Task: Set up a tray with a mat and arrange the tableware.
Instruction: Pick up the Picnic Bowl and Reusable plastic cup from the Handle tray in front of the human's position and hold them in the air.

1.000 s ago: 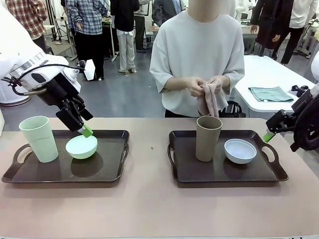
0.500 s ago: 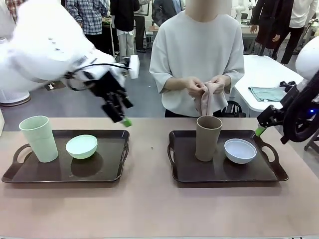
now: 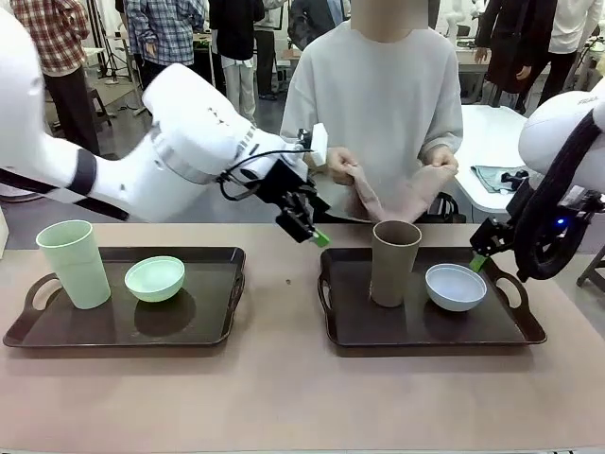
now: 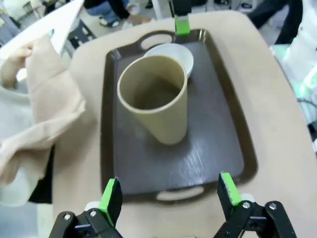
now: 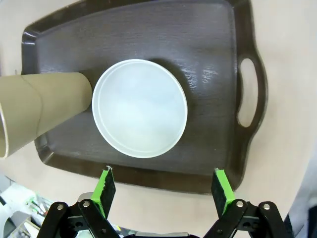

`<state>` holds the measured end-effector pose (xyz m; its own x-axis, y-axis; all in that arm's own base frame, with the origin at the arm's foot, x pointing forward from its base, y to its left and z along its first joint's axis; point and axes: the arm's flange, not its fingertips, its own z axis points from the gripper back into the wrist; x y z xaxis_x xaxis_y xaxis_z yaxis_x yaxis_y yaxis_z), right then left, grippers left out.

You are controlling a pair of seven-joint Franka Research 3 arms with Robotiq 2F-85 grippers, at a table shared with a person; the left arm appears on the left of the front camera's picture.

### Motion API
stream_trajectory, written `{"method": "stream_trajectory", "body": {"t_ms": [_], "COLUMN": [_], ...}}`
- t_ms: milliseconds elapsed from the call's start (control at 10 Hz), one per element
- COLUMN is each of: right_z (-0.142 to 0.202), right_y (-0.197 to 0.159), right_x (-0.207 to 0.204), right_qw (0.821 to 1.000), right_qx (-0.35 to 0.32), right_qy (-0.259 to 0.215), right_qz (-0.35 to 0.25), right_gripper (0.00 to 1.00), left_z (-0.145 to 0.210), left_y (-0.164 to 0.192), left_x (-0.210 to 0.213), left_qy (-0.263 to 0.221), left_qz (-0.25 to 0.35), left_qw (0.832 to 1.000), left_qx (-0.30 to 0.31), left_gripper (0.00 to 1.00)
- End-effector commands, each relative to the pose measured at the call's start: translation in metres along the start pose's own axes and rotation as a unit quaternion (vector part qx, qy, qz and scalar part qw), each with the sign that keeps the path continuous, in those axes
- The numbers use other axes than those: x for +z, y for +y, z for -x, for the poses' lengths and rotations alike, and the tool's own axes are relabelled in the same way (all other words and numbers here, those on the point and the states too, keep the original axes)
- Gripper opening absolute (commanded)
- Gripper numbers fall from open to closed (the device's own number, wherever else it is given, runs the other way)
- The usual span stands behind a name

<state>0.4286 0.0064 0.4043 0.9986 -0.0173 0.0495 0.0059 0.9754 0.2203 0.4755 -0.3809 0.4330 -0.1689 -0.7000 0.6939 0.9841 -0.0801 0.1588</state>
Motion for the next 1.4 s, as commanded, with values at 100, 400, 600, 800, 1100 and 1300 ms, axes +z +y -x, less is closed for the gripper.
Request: {"method": "stream_trajectory", "body": {"t_ms": [100,400,600,800,1100,1300], "right_z": [-0.013,-0.004,-0.013,-0.024,-0.030,-0.041], "right_y": [0.005,0.001,0.001,0.004,-0.002,-0.007], "right_x": [-0.001,-0.005,-0.008,-0.018,-0.027,-0.041], "right_qw": [1.000,1.000,1.000,1.000,0.999,0.999], "right_qx": [-0.012,0.000,0.004,0.005,0.008,0.008], "right_qy": [0.002,0.003,0.004,-0.016,-0.014,-0.003], "right_qz": [0.014,0.001,-0.007,0.018,0.036,0.048], "right_gripper": [1.00,1.00,1.00,1.00,1.00,1.00], "left_z": [0.014,0.014,0.023,0.031,0.049,0.062], "left_y": [0.001,0.001,-0.009,-0.011,0.002,0.013], "left_x": [-0.015,-0.026,-0.034,-0.053,-0.064,-0.074], "left_qy": [0.011,-0.004,0.026,-0.016,-0.062,-0.102], "left_qz": [0.037,0.029,0.056,0.068,0.071,0.063], "left_qw": [0.997,0.999,0.997,0.995,0.994,0.992], "left_qx": [0.065,0.040,0.056,0.064,0.064,0.043], "left_gripper": [1.00,1.00,1.00,1.00,1.00,1.00]}}
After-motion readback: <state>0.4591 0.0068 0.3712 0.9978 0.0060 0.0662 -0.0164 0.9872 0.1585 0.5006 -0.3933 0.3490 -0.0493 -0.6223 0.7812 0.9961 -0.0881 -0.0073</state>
